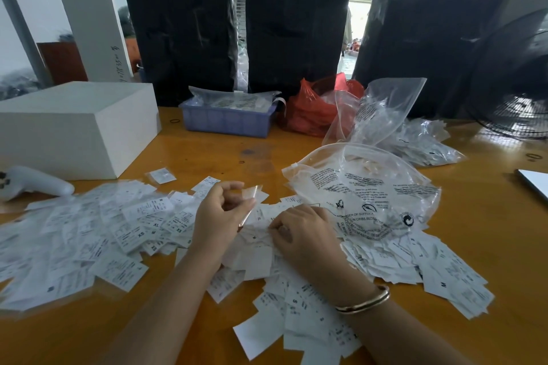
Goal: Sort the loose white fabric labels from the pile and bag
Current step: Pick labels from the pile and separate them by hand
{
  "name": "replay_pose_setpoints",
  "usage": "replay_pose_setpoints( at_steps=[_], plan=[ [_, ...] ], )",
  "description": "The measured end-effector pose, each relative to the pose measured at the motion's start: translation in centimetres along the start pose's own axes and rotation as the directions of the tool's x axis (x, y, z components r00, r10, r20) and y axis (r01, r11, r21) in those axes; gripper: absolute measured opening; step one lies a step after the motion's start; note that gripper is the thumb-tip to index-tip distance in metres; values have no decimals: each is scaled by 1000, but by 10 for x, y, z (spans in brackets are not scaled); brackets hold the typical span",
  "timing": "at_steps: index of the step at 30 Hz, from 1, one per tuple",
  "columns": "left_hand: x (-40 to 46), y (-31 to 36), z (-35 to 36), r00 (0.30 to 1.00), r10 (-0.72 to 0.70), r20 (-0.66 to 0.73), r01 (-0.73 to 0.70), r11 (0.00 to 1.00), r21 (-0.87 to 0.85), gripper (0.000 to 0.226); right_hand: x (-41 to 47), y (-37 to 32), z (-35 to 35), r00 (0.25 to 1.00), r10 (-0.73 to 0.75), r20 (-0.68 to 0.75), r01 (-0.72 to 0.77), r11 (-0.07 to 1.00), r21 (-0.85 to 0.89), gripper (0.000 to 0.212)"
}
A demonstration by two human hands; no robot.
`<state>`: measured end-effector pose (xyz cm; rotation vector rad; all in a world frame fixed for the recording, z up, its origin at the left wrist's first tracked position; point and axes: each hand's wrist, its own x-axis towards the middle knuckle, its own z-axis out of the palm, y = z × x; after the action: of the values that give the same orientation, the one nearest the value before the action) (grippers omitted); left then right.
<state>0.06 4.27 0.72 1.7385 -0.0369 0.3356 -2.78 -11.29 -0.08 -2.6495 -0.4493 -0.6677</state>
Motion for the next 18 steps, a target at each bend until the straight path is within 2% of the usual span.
replay_pose_setpoints(
  at_steps=[8, 11, 14, 18],
  plan=[
    [0, -3, -1, 995, 98, -9, -96, 984, 148, 3, 1, 1, 0, 996, 87, 34, -92, 981, 172, 6],
    [2, -4, -1, 984, 180, -13, -174, 964, 200, 12, 2, -1, -3, 994, 96, -53, -79, 963, 257, 10],
    [2, -2, -1, 978, 207, -4, -204, 965, 167, 24, 0, -2, -5, 972, 152, -178, -84, 937, 339, 11],
    [-2, 1, 1, 977, 205, 66, -211, 972, 105, 26, 1, 2, -7, 955, 182, -234, -75, 911, 405, 29]
  ],
)
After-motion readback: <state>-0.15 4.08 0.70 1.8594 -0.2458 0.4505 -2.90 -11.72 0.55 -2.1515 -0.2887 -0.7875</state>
